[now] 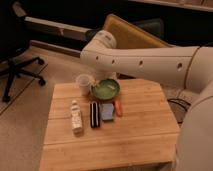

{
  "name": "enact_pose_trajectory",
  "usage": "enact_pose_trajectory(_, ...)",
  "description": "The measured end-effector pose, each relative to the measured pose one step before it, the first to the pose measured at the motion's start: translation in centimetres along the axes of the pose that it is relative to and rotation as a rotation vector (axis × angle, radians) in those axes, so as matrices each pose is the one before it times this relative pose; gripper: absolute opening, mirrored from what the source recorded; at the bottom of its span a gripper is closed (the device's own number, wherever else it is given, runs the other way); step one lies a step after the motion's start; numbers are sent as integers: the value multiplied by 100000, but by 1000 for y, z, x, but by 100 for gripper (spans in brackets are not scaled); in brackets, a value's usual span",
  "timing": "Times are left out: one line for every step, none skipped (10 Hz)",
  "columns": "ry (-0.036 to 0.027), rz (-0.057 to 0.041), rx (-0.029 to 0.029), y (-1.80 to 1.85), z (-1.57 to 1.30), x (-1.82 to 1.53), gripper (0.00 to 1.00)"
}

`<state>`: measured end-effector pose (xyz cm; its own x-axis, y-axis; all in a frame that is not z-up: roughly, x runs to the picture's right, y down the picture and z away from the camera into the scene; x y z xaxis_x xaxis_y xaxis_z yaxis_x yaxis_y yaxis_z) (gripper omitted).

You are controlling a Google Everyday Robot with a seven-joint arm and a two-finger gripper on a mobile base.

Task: Drag the ceramic bowl in a circle

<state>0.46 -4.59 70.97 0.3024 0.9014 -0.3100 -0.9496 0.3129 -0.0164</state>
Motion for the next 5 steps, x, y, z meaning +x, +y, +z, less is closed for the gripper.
enact_pose_trajectory(-262,-408,2532,-918,370,-357,65)
enact_pose_trajectory(-910,-2414,2036,-911,685,-715,65)
enact_pose_trajectory(-1801,-3569,520,-1371,1632,-1038,65)
enact_pose_trajectory(-1142,-1830,-731,-938,1270,-513,65)
enact_pose_trajectory(-1143,-24,-2139,-1111,1531,-337,65)
